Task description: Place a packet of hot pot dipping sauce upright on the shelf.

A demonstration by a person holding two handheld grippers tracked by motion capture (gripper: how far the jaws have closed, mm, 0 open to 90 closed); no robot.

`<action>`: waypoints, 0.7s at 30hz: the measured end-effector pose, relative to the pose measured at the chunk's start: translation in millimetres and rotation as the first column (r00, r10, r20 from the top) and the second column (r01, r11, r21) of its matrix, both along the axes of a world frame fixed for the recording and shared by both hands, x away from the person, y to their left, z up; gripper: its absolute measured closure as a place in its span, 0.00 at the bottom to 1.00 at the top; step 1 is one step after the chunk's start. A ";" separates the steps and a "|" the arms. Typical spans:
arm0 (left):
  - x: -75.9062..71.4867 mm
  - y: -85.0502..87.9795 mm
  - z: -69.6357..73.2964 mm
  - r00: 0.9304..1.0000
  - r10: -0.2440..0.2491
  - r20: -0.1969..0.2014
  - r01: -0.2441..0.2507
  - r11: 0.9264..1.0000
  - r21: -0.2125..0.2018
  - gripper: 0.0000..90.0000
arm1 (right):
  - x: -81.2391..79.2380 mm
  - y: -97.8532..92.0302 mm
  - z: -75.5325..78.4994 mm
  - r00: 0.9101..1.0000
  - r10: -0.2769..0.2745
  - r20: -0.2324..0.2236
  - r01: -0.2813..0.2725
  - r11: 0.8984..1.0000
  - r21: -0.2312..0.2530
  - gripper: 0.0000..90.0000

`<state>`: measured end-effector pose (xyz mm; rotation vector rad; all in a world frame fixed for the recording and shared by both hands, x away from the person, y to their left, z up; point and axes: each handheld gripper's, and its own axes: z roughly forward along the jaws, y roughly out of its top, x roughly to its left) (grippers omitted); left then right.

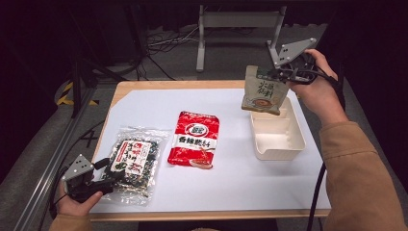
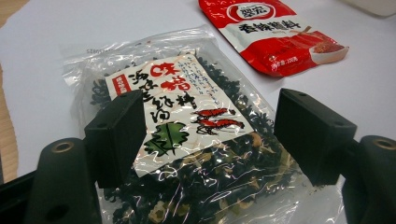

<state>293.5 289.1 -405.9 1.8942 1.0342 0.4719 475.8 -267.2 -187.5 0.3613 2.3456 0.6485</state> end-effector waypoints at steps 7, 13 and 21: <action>0.3 -0.2 0.1 1.000 0.000 0.000 0.000 1.000 0.000 0.29 | 12.2 -5.0 -3.3 1.000 -0.006 0.024 0.006 1.000 -0.008 1.00; 1.1 -0.2 0.0 1.000 -0.003 -0.002 0.003 1.000 0.002 0.29 | 23.6 -11.2 -7.7 0.999 -0.005 0.038 0.005 1.000 -0.009 1.00; 1.7 0.0 -0.4 1.000 -0.001 -0.004 0.001 1.000 -0.002 0.29 | 34.4 -17.9 -12.5 0.999 -0.018 0.040 0.019 1.000 -0.021 1.00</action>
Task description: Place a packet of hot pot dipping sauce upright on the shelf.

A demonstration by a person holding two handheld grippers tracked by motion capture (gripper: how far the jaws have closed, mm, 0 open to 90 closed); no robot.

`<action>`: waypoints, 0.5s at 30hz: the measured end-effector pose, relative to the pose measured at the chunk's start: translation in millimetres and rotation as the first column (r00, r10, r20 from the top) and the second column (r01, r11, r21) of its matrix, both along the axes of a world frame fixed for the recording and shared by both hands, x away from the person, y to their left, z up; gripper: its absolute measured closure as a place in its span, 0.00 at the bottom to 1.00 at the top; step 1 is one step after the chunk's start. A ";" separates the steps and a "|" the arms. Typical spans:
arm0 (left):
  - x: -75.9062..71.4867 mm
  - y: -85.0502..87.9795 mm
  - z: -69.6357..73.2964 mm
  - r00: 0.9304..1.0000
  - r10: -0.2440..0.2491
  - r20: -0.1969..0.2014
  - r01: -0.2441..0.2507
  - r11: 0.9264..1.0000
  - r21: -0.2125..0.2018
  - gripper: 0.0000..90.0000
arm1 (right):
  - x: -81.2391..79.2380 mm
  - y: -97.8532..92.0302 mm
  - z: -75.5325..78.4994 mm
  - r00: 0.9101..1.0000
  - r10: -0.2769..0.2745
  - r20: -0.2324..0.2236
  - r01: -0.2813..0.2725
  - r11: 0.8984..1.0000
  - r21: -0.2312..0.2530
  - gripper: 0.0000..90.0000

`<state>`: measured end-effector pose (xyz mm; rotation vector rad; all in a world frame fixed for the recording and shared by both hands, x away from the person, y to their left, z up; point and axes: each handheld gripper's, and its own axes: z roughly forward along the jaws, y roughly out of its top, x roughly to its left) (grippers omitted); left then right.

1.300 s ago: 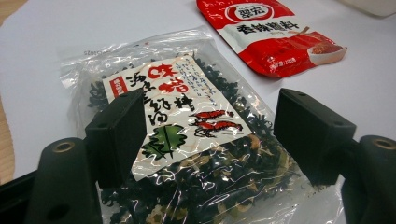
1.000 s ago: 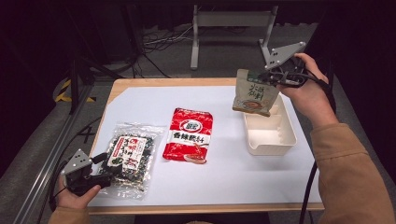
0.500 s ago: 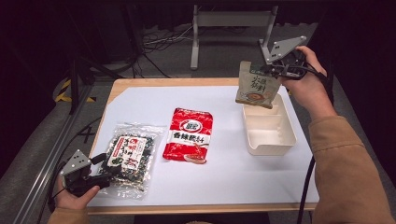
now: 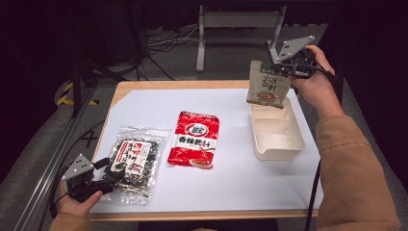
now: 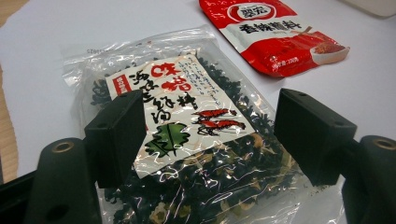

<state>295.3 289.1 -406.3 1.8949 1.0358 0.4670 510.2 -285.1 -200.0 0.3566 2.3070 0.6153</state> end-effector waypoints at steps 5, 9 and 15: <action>0.4 0.6 -0.2 1.000 0.001 -0.001 -0.001 1.000 0.002 0.29 | 6.1 -4.4 -4.6 1.000 -0.012 0.000 0.012 1.000 -0.016 1.00; 0.7 0.8 -0.4 1.000 0.001 -0.001 -0.001 1.000 0.003 0.29 | 10.4 -7.8 -8.2 1.000 -0.024 -0.003 0.024 0.999 -0.023 1.00; 0.6 1.6 -0.7 1.000 0.006 -0.005 -0.006 1.000 0.000 0.29 | 15.3 -11.6 -16.1 0.999 -0.043 -0.010 0.042 0.999 -0.030 1.00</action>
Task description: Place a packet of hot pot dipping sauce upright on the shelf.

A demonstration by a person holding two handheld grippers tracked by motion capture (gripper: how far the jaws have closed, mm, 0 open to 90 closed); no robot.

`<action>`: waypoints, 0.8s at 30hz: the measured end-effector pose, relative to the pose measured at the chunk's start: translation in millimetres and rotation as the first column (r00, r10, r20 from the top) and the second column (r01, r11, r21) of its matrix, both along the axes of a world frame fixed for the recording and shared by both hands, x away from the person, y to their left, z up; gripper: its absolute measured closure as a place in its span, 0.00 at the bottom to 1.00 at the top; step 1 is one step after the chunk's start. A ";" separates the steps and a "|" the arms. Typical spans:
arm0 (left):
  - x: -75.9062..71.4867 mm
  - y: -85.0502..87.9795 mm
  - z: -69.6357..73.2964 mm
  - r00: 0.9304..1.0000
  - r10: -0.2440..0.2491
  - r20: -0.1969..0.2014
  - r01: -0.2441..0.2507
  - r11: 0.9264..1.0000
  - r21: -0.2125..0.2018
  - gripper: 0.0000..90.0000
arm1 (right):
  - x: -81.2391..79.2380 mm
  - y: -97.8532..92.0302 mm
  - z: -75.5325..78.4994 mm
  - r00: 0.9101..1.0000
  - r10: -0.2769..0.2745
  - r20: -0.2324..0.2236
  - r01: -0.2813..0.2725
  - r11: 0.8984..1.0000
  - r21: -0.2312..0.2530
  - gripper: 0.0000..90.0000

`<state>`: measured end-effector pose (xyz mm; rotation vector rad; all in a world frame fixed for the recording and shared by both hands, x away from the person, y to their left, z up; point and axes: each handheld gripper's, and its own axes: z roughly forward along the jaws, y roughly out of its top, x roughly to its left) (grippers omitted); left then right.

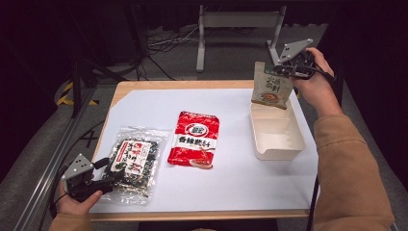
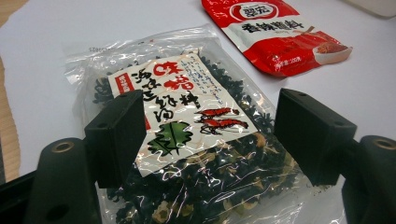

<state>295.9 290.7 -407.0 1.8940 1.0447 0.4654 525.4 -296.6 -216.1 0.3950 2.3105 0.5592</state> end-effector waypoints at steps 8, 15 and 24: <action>0.1 0.3 -0.6 1.000 0.000 -0.003 0.000 1.000 0.001 0.29 | 6.2 0.0 -8.4 1.000 -0.009 -0.006 0.009 1.000 -0.030 1.00; 0.1 0.2 -0.6 1.000 0.000 -0.004 0.000 1.000 0.001 0.29 | 6.9 5.5 -13.9 1.000 0.007 -0.017 -0.008 0.998 -0.058 1.00; 0.9 -0.7 -0.6 1.000 -0.002 -0.002 0.002 1.000 0.000 0.29 | 4.7 12.0 -22.2 0.997 0.045 -0.059 -0.048 0.997 -0.056 1.00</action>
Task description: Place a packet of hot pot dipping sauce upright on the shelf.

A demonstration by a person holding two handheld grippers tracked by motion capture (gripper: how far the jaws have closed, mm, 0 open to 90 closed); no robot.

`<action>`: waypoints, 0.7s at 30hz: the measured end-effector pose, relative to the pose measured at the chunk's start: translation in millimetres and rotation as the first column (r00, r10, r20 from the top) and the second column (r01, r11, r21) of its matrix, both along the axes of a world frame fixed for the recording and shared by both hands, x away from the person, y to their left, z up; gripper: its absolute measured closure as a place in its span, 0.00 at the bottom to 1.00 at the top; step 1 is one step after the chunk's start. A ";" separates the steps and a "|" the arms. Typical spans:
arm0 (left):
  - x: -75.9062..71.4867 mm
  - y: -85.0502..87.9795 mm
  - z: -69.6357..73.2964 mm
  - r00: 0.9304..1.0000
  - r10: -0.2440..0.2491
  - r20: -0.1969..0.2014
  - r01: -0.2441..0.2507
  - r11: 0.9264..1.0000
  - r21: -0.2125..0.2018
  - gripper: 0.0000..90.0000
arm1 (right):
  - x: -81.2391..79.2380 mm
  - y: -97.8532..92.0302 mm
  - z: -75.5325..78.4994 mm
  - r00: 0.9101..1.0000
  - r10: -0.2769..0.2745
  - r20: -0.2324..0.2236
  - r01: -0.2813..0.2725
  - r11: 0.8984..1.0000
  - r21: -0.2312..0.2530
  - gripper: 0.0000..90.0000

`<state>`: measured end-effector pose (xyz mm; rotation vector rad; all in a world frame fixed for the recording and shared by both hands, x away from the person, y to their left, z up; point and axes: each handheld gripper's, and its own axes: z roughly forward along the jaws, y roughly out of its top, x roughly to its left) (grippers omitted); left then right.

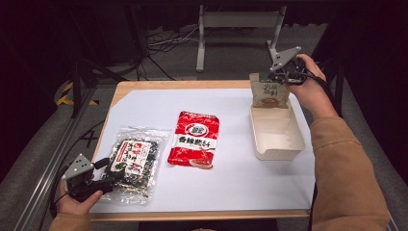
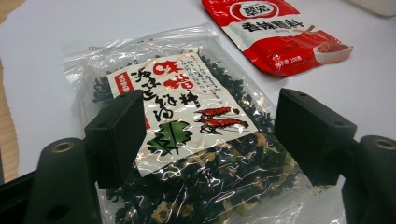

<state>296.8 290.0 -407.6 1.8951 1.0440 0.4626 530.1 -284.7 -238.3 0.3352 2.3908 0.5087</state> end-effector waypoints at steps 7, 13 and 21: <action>1.1 -0.3 -0.2 1.000 -0.002 0.001 0.002 1.000 0.002 0.29 | 2.9 -2.2 -11.7 0.999 -0.007 -0.036 0.007 1.000 -0.010 1.00; 1.6 -0.8 0.0 1.000 -0.005 0.002 0.005 1.000 0.000 0.29 | 4.4 -7.1 -16.5 0.998 -0.031 -0.054 0.031 1.000 -0.003 1.00; 2.2 -1.3 0.2 1.000 -0.006 0.003 0.006 1.000 -0.001 0.29 | 6.8 -13.9 -24.7 0.991 -0.101 -0.088 0.098 0.994 -0.037 1.00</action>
